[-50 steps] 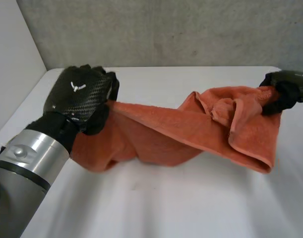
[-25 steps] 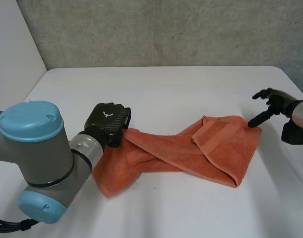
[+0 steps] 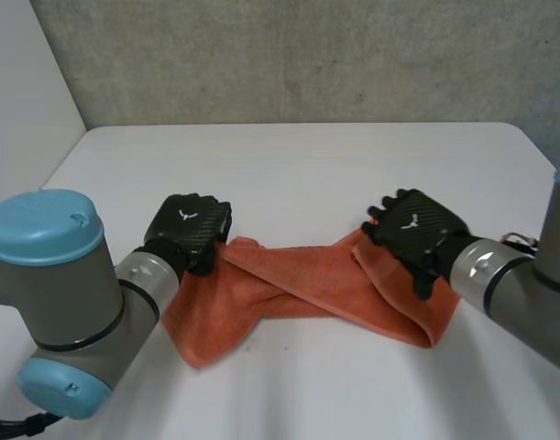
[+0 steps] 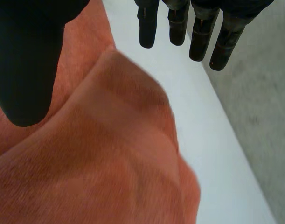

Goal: Fold the laundry

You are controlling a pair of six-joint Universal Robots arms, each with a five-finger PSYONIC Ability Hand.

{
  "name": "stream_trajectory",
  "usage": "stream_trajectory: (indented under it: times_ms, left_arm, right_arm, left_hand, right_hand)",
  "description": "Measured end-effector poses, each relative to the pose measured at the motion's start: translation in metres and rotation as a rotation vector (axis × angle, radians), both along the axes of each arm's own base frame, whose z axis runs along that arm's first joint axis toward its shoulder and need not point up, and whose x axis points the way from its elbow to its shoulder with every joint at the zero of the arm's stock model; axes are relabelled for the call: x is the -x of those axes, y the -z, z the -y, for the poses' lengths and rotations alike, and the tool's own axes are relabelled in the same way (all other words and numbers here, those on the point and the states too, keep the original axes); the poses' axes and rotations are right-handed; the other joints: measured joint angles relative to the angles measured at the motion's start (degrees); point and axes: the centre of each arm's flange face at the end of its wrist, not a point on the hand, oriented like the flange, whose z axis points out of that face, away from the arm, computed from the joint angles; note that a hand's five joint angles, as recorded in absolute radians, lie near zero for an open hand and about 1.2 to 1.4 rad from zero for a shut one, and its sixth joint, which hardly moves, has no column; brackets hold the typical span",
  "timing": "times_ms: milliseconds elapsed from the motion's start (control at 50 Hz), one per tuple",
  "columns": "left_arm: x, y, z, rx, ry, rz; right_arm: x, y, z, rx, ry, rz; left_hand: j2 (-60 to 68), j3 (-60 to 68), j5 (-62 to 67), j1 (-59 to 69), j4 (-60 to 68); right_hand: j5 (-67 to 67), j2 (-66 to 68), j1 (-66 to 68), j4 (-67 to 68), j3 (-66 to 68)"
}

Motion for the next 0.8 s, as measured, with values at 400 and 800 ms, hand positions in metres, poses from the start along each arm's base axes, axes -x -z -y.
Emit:
stream_trajectory:
  times_ms: [400,800]
  left_arm:
    - [-0.003,0.001,-0.001,-0.004,-0.006,0.002]
    - [-0.016,-0.01,-0.001,0.014,-0.039,0.0]
  right_arm:
    - [-0.035,0.043,0.018,0.19,-0.096,-0.18]
    - [0.02,-0.042,0.059,0.22,0.294,0.149]
  left_hand:
    - [0.0,0.0,0.0,-0.06,0.0]
    - [0.0,0.0,0.0,-0.06,0.01]
  right_hand:
    - [38.39,42.34,34.46,40.67,42.43]
    - [51.72,54.99,43.8,54.59,55.46]
